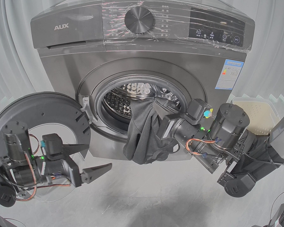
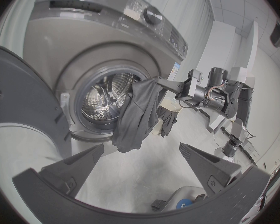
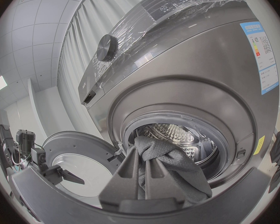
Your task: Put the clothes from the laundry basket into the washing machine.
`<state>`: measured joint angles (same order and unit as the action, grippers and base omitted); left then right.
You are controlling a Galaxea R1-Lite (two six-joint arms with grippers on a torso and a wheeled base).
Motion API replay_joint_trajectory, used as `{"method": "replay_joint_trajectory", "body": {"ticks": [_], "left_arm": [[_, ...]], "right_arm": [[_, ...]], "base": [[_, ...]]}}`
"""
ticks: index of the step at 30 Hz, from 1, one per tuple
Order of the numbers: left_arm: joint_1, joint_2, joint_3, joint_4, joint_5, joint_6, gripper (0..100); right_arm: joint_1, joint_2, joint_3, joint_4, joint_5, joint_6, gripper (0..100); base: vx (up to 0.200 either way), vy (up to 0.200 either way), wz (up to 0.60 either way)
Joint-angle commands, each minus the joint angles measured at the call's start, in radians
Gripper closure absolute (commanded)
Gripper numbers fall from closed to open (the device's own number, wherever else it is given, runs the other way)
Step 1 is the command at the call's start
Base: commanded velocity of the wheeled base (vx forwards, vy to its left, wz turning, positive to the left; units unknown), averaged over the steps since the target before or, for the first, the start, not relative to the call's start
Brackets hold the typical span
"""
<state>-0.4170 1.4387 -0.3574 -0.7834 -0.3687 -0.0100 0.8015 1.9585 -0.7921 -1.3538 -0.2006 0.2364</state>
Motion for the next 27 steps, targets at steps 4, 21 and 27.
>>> {"method": "replay_joint_trajectory", "body": {"ticks": [4,21,27], "left_arm": [[-0.091,0.229,-0.074,-0.071,0.060,-0.054,0],[-0.115,0.388,-0.123,-0.112,0.060,-0.159,0],[-0.128,0.466,-0.123,-0.200,0.060,-0.168,0]], "right_arm": [[-0.002,0.049,-0.036,-0.016,-0.008,-0.002,100],[-0.002,0.080,-0.102,-0.018,-0.008,-0.003,100],[-0.001,0.082,-0.099,-0.019,-0.008,-0.002,100]], "base": [[0.000,0.000,0.00],[0.000,0.000,0.00],[0.000,0.000,0.00]]}}
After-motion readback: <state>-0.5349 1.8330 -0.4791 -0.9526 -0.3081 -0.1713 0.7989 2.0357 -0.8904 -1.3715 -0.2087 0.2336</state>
